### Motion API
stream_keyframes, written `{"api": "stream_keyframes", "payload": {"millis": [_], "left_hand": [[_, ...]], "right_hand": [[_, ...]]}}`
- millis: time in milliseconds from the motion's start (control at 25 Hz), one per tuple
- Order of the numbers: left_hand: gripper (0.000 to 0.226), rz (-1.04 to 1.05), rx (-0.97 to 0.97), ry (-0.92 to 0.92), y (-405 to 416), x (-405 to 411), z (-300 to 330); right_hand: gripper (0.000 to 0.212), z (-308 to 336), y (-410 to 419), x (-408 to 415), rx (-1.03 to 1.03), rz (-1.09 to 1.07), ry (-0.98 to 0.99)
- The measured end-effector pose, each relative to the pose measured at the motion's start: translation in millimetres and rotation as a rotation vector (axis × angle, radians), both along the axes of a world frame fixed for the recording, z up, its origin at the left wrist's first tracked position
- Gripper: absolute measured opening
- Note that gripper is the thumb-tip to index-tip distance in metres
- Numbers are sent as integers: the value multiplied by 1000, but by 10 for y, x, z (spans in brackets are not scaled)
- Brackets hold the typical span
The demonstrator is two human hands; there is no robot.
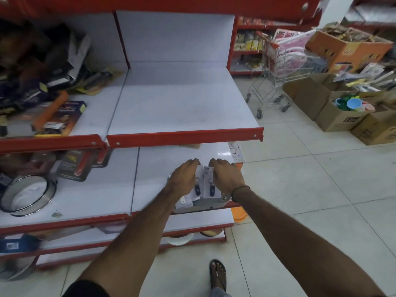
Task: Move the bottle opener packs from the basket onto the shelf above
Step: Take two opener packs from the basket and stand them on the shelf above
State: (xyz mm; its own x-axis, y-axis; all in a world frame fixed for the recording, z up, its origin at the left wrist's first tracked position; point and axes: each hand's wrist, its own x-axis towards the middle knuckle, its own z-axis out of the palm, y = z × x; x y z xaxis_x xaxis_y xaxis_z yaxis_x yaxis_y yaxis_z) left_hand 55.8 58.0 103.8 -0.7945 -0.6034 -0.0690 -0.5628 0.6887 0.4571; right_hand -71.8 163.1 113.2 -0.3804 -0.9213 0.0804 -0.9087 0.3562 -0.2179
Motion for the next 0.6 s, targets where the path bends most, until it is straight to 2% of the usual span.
{"api": "stream_keyframes", "payload": {"millis": [160, 280, 440, 600], "left_hand": [[48, 3, -148, 211, 77, 367, 645], [36, 24, -281, 356, -140, 534, 1219], [30, 106, -384, 409, -627, 540, 1844], [35, 181, -480, 390, -1199, 459, 2188]], "right_hand": [[27, 617, 41, 176, -170, 54, 92], [22, 1150, -79, 265, -309, 90, 110], [18, 1747, -429, 279, -460, 62, -14], [20, 2134, -939, 173, -533, 59, -108]]}}
